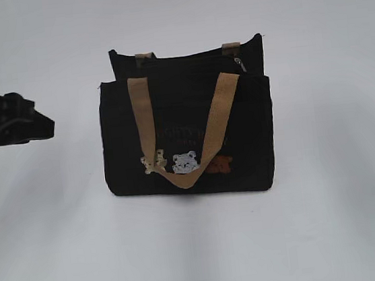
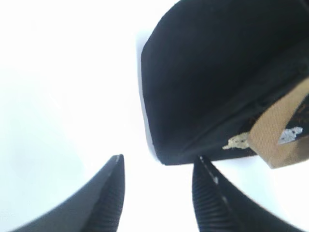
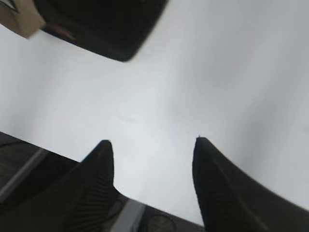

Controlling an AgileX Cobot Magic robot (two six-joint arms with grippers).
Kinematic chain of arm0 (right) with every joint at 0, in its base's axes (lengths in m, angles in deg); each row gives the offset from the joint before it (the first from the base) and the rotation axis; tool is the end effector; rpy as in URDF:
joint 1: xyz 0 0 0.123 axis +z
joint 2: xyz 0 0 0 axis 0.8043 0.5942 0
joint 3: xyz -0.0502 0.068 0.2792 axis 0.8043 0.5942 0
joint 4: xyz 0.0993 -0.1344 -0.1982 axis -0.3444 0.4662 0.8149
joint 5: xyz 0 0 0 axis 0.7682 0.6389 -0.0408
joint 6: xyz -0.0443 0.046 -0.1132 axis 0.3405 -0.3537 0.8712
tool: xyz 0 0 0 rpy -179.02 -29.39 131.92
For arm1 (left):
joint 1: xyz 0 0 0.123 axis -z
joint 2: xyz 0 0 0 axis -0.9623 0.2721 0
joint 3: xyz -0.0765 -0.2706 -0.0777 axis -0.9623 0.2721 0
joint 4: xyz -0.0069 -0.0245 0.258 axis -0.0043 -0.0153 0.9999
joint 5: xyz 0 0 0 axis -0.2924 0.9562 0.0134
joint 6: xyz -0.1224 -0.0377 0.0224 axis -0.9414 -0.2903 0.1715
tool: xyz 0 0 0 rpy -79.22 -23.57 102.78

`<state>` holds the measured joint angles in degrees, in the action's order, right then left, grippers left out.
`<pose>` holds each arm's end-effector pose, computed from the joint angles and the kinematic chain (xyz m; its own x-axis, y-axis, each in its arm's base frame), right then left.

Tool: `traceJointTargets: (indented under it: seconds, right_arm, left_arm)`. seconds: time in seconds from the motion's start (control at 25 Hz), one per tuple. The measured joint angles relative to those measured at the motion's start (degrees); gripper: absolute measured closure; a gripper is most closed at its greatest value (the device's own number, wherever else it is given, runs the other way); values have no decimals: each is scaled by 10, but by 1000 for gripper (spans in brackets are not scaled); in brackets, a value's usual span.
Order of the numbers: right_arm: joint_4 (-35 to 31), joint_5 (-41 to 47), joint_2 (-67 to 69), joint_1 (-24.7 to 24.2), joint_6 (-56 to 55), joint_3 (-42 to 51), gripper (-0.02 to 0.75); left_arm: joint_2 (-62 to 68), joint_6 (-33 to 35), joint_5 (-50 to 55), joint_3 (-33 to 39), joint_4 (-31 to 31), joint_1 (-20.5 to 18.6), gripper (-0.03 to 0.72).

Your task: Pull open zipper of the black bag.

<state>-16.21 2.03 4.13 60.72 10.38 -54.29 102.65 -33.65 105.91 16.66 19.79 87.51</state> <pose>0.2322 0.0546 0.2886 -0.8980 -0.2600 -0.3549 -0.3232 0.9372 0.1314 0.2877 -0.1040 0.2146 -0.7519 0.1558 -0.6406 0.3739 0.9011 -0.2197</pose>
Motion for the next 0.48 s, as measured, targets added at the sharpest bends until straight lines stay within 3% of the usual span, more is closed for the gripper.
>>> traceJointTargets:
  seconds: [0.2,0.48]
  right_arm:
    - [34,7,-168,0,-9,123,327]
    - [46,7,-420,0,-8,272,327]
  left_arm:
    - [-130,-121,51,58,91,0,347]
    - [-366,-232,158,118,191,0,348]
